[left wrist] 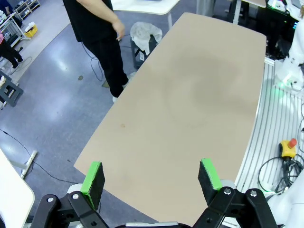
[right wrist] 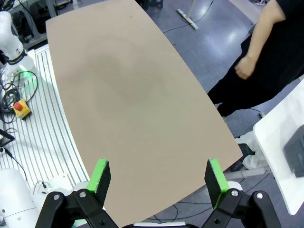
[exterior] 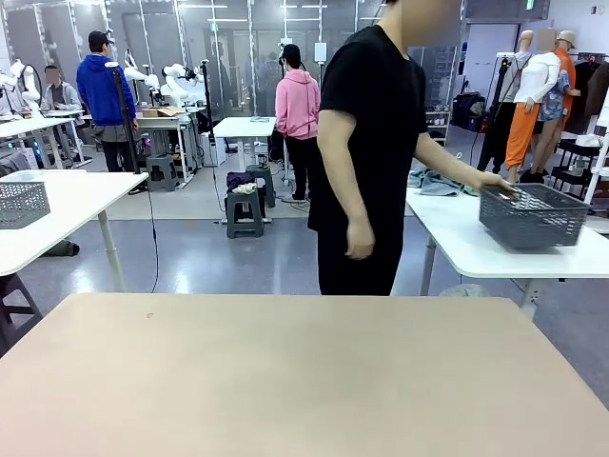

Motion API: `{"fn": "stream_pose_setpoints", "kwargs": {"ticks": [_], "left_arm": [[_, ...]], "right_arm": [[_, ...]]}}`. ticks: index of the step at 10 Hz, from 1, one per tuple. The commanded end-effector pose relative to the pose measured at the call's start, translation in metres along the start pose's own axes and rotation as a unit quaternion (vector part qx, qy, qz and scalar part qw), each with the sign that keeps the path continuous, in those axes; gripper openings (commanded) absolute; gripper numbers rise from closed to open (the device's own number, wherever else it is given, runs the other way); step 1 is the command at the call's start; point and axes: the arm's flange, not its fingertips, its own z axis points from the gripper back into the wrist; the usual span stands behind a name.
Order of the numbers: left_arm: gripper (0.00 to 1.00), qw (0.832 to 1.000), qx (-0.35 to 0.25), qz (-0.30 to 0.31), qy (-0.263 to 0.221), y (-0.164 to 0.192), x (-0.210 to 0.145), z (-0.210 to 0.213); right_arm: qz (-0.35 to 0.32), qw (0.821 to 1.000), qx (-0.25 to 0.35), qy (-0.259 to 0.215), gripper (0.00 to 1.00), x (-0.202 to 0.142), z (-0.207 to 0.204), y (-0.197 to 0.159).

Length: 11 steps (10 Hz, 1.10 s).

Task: Fold the towels and place them in the basket.
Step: When a person lays out a Towel with hook on the table, fold it in half twice.

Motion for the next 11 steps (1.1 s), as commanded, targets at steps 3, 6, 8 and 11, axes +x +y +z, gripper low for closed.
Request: {"fn": "stream_pose_setpoints", "kwargs": {"ticks": [3,6,8,11], "left_arm": [[1.0,1.0,-0.002,-0.003,-0.003,-0.0002,0.0009,-0.0004],[1.0,1.0,-0.002,-0.003,-0.003,-0.0002,0.0009,-0.0004],[1.0,1.0,-0.002,-0.003,-0.003,-0.0002,0.0009,-0.0004],[1.0,1.0,-0.002,-0.003,-0.003,-0.0002,0.0009,-0.0004]], "right_arm": [[0.0,1.0,0.0,0.0,1.0,-0.0005,-0.0004,0.0004],[0.0,1.0,0.0,0.0,1.0,-0.0005,-0.0004,0.0004],[0.0,1.0,0.0,0.0,1.0,-0.0005,-0.0004,0.0004],[0.0,1.0,0.0,0.0,1.0,-0.0005,-0.0004,0.0004]]}}
